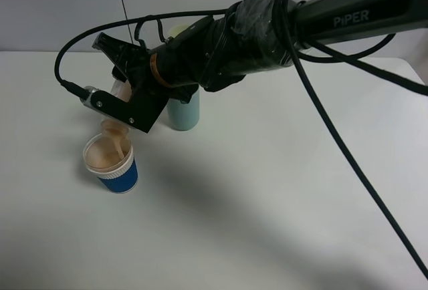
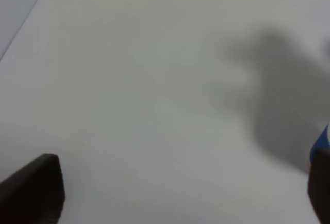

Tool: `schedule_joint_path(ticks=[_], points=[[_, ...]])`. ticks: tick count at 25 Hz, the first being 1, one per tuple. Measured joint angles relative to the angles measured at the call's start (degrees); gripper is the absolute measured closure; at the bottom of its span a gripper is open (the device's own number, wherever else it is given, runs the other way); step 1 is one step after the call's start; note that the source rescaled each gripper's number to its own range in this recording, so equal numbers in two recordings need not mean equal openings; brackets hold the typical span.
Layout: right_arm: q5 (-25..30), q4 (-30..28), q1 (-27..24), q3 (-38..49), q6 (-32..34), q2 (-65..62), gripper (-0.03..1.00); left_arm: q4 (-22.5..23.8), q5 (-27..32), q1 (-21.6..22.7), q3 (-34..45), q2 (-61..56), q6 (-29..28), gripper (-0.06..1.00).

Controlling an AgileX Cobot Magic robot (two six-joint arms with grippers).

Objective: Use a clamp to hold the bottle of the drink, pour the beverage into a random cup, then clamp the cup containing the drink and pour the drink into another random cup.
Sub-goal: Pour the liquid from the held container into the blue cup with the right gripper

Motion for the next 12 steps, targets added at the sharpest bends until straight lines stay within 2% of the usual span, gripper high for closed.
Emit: schedule_joint_path(ticks=[12], points=[[0.0,0.0,0.1,-0.3,-0.3,-0.1,0.97,0.0,0.0,0.0,0.0,0.0,0.0,0.06]])
